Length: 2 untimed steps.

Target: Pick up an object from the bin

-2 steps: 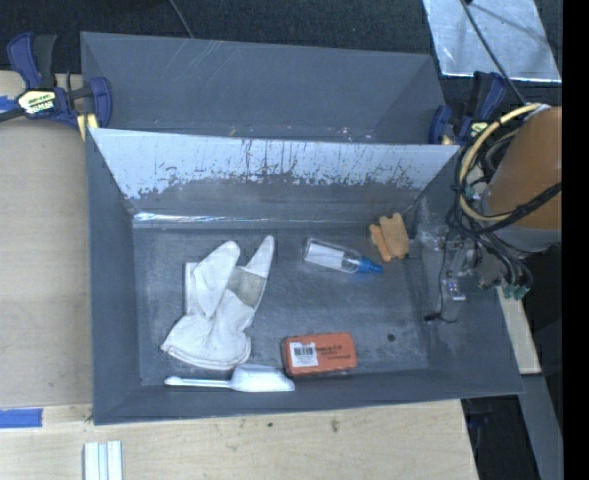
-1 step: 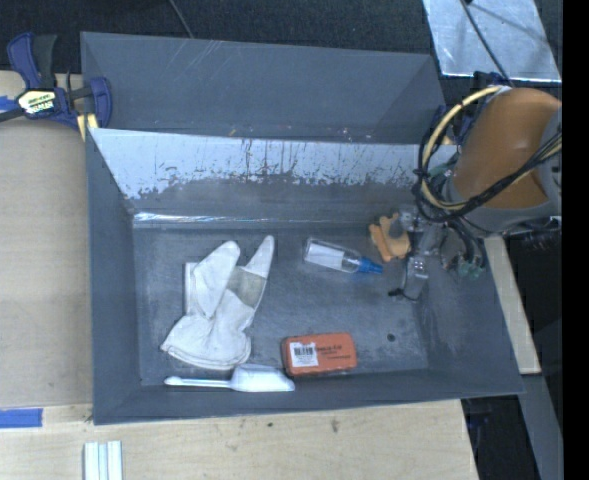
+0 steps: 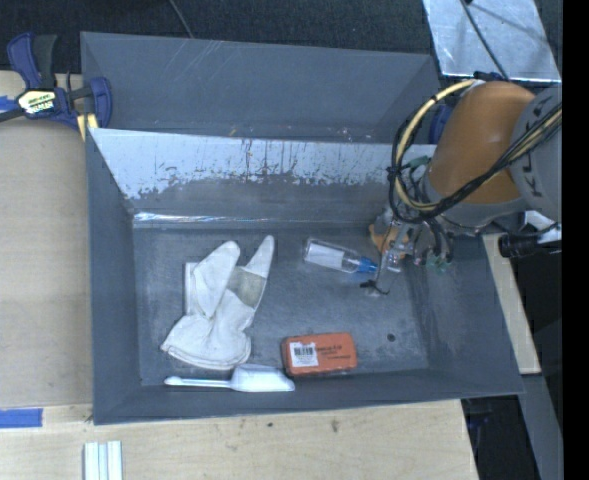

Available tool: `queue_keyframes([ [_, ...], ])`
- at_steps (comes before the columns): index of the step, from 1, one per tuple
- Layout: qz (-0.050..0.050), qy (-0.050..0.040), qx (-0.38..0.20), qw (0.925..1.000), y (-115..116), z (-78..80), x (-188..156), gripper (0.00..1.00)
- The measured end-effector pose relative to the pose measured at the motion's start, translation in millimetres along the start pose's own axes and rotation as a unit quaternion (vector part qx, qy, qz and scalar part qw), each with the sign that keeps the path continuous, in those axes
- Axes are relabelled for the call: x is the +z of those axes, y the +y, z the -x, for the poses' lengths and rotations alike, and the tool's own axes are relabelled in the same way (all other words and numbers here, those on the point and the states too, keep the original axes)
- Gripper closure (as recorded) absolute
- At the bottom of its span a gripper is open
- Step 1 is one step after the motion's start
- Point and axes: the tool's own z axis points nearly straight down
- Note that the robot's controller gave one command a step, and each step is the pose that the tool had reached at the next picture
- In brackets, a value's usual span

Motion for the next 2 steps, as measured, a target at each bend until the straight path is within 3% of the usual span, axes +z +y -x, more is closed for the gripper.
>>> queue_keyframes([
  [1, -0.001, -0.002, -0.022, 0.9998, 8.3, 12.2, 6.6, 0.0],
  [2, 0.0, -0.002, 0.033, 0.9994, 33.9, 11.2, 52.8, 0.0],
])
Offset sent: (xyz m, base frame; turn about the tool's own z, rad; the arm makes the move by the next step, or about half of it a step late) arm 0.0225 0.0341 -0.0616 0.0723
